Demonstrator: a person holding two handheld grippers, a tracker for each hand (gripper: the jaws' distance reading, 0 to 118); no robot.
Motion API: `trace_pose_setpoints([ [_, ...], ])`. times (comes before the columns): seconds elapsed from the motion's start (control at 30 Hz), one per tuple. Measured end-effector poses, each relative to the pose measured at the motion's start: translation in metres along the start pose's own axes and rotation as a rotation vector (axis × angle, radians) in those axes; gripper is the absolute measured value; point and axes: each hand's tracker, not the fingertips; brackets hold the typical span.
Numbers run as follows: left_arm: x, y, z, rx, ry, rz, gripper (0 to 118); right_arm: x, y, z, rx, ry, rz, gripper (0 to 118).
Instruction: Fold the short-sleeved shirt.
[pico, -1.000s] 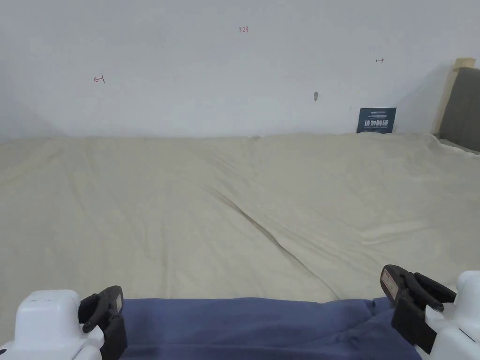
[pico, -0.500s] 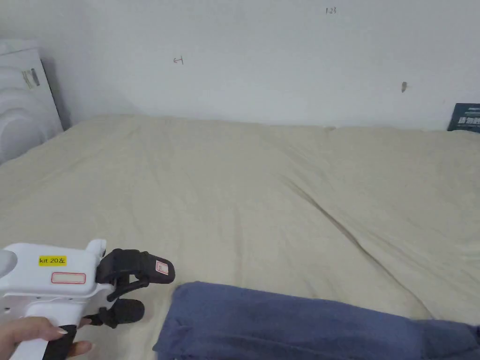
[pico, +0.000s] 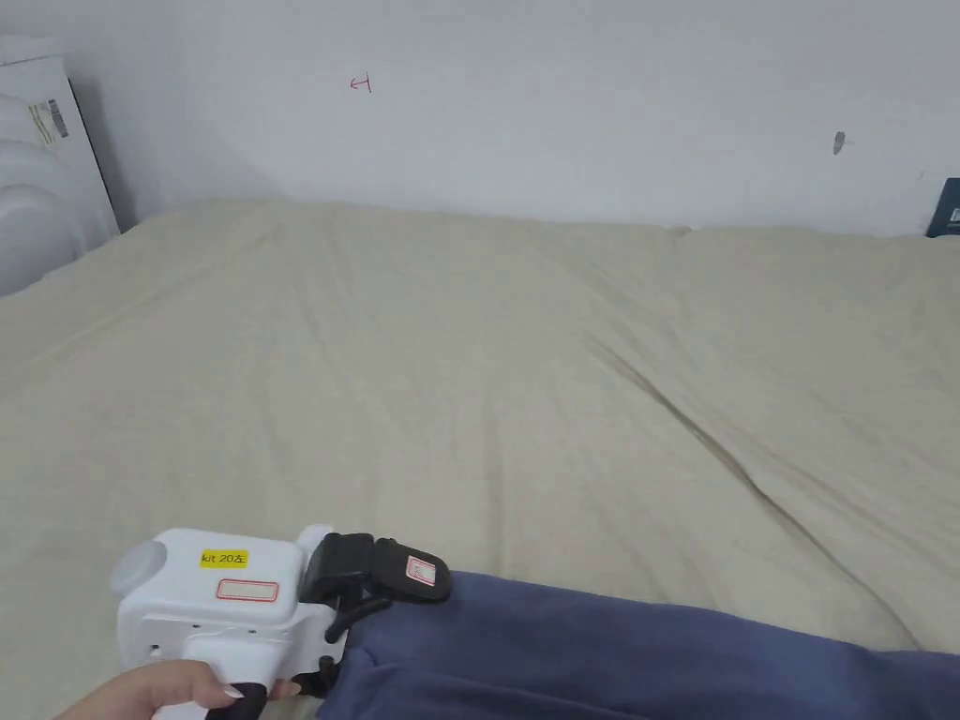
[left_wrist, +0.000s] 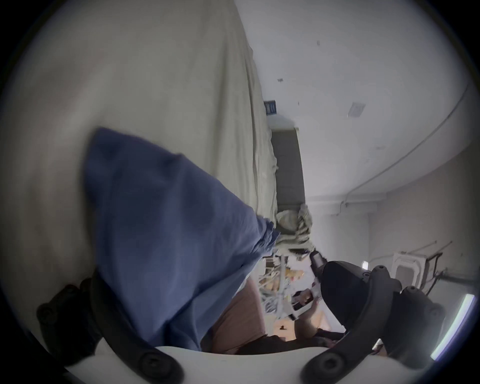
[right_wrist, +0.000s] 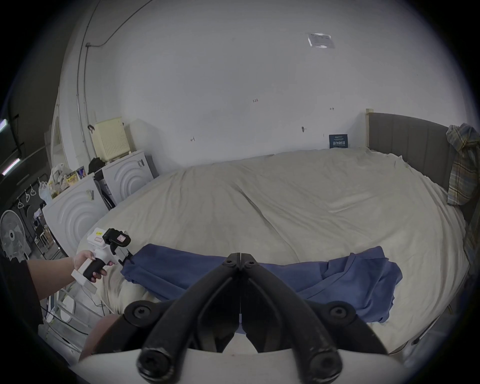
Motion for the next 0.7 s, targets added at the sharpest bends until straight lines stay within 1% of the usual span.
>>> trace_pose_setpoints([
  [0.03, 0.002, 0.003, -0.001, -0.012, 0.033, -0.028, 118, 0.0, -0.002, -0.001, -0.005, 0.0, 0.002, 0],
  [0.07, 0.01, -0.017, -0.01, -0.009, 0.09, -0.054, 118, 0.001, -0.002, 0.0, -0.01, 0.003, 0.004, 0],
  [0.1, 0.012, -0.02, -0.009, 0.005, 0.076, -0.04, 114, 0.002, -0.003, 0.001, -0.014, 0.008, 0.005, 0],
  [0.13, 0.014, -0.024, -0.007, 0.033, 0.096, -0.028, 102, 0.003, -0.005, 0.002, -0.019, 0.012, 0.01, 0],
  [0.17, 0.014, -0.027, -0.005, 0.071, 0.141, -0.023, 79, 0.003, -0.008, 0.001, -0.025, 0.01, 0.017, 0],
  [0.2, 0.017, -0.025, 0.0, 0.112, 0.22, -0.034, 25, 0.004, -0.01, 0.0, -0.032, 0.009, 0.021, 0],
  [0.23, 0.019, -0.027, -0.001, 0.148, 0.293, -0.046, 5, 0.005, -0.011, 0.0, -0.041, 0.014, 0.021, 0],
  [0.27, 0.017, -0.029, -0.006, 0.154, 0.443, -0.082, 5, 0.007, -0.013, -0.001, -0.052, 0.019, 0.015, 0],
  [0.3, 0.017, -0.031, -0.011, 0.144, 0.512, -0.097, 5, 0.007, -0.012, -0.002, -0.058, 0.019, 0.011, 0],
  [0.33, 0.018, -0.027, -0.008, 0.123, 0.419, -0.07, 5, 0.008, -0.012, -0.003, -0.064, 0.021, 0.007, 0],
  [0.37, 0.028, -0.028, -0.013, 0.142, 0.408, -0.06, 5, 0.008, -0.013, -0.003, -0.069, 0.026, 0.001, 0],
  [0.4, 0.038, -0.03, -0.018, 0.158, 0.501, -0.112, 5, 0.008, -0.014, -0.003, -0.069, 0.037, -0.007, 0],
  [0.43, 0.048, -0.034, -0.022, 0.166, 0.548, -0.153, 5, 0.008, -0.014, -0.002, -0.068, 0.053, -0.017, 0],
  [0.47, 0.055, -0.037, -0.02, 0.19, 0.568, -0.185, 5, 0.009, -0.014, 0.0, -0.064, 0.064, -0.026, 0],
  [0.6, 0.091, -0.043, -0.016, 0.166, 0.678, -0.305, 5, 0.01, -0.013, 0.006, -0.037, 0.077, -0.048, 0],
  [0.63, 0.1, -0.043, -0.013, 0.168, 0.683, -0.294, 5, 0.012, -0.012, 0.007, -0.031, 0.081, -0.05, 0],
  [0.7, 0.115, -0.045, 0.001, 0.175, 0.774, -0.302, 5, 0.013, -0.012, 0.01, -0.016, 0.085, -0.044, 0],
])
